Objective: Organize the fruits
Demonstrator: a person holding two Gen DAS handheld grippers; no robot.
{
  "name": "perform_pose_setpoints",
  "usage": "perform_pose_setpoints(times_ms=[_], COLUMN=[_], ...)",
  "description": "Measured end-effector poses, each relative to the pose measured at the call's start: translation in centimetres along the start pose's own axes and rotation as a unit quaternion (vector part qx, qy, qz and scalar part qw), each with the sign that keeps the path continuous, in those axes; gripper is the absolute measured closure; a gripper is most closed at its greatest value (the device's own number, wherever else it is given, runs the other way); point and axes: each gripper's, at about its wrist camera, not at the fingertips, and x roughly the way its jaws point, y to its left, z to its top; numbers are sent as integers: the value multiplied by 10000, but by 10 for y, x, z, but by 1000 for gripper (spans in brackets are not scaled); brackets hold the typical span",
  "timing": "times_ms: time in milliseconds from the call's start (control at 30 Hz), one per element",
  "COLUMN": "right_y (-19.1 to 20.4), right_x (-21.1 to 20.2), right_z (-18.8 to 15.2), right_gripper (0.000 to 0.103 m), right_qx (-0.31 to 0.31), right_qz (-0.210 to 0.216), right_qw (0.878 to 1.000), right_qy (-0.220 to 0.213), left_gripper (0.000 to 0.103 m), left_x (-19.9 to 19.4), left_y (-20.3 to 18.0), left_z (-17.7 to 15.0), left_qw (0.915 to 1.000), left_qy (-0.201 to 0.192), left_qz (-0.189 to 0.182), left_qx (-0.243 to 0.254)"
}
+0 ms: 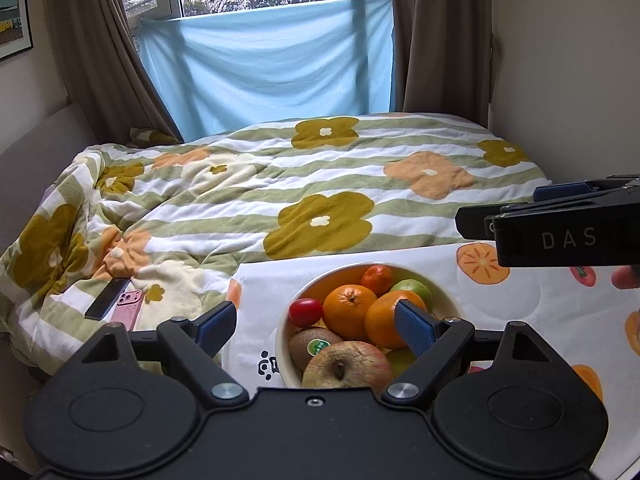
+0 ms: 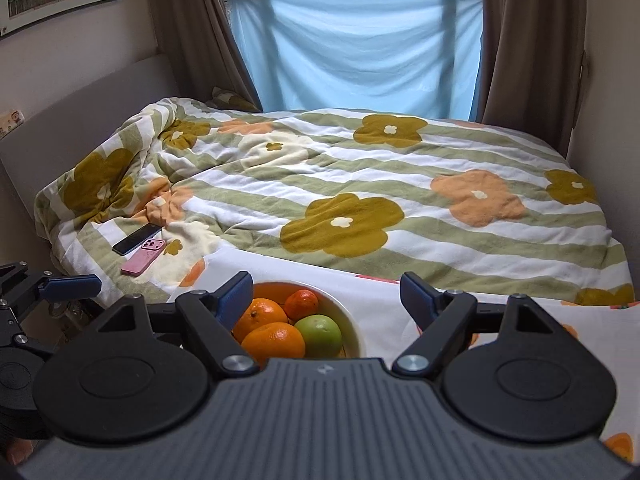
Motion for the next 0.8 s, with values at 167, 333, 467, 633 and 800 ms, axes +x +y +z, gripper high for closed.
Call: perform_pose_setpoints(times_ms=[167, 333, 467, 633, 800], right_y=[-27, -52, -71, -87, -93], right_x=[-76, -136, -167, -196, -213], right_z=[-8, -25, -45, -79, -95], right_gripper=[0, 0, 0, 0, 0], right_qx=[-17, 85, 199, 417, 512], right_qz=[-309, -793, -1111, -1274, -1340], right_qw=[9992, 9958, 9932, 9909, 9897], right_qy=[-236, -446, -277, -79, 9], left_gripper=[12, 0, 0, 0, 0], left_x=[-57, -101, -122, -138, -145], left_y=[-29, -47, -58, -77, -91], left_z=[2, 2, -5, -20, -36], left_qw=[9993, 9974, 9970, 9975, 9983], left_qy=[-353, -699, -714, -693, -583], left_qz=[-105, -94, -79, -54, -37], left_qx=[35, -112, -275, -112, -83])
